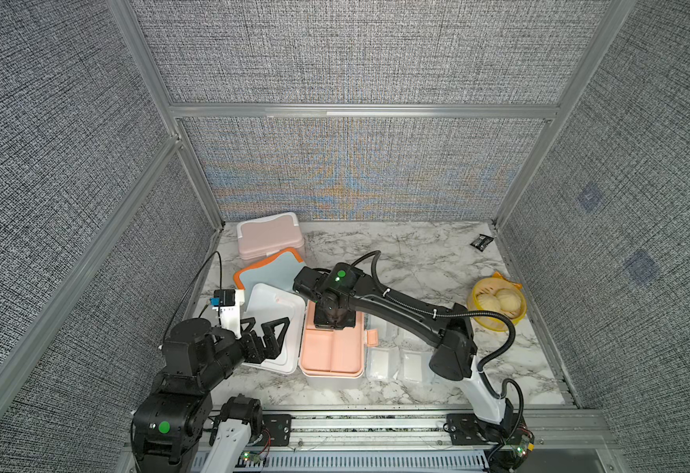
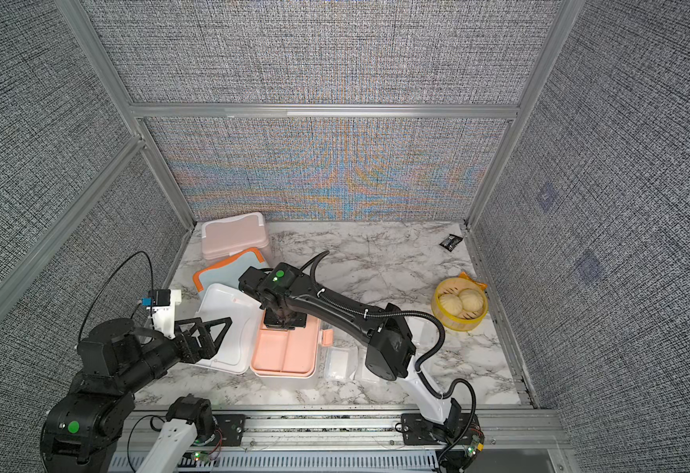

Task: Open first aid kits and take out gauze
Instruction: Place the compartment layer in the first aid kit.

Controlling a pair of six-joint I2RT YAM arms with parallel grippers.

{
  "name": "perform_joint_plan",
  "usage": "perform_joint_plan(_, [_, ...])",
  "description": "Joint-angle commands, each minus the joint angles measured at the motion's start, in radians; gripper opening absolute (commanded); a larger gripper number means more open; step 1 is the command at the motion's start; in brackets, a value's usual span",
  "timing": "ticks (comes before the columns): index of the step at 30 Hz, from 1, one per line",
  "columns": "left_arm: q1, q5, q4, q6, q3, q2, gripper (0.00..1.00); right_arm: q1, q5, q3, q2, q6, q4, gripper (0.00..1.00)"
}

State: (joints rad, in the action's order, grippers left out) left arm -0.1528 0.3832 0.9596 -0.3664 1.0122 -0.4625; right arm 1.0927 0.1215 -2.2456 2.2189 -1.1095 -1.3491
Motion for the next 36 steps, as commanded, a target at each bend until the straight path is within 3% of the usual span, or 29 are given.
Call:
perform_joint_plan(1, [-0.001,-0.007,-0.013,0.011,0.001,0.001,0.99,0.005,0.006,-0.006,0.0,-0.004,-0.029,0.0])
perform_joint_plan(22, [0.0,-0.005,-0.022,0.009,-0.001,-0.005,0.99,0.007,0.011,-0.006,0.022,-0.019,-0.041,0.01])
perform_joint_plan(28, [0.0,-0.003,-0.018,0.009,0.01,-0.008,0.99,0.007,0.018,-0.006,-0.007,-0.001,-0.028,0.45])
perform_joint_plan(32, [0.001,0.004,-0.008,0.011,0.031,-0.016,1.0,0.007,0.037,-0.001,-0.054,0.01,-0.023,0.55])
perform_joint_plan(36, [0.0,-0.072,0.062,0.045,0.083,-0.04,0.99,0.015,0.067,0.041,-0.144,0.038,0.026,0.68])
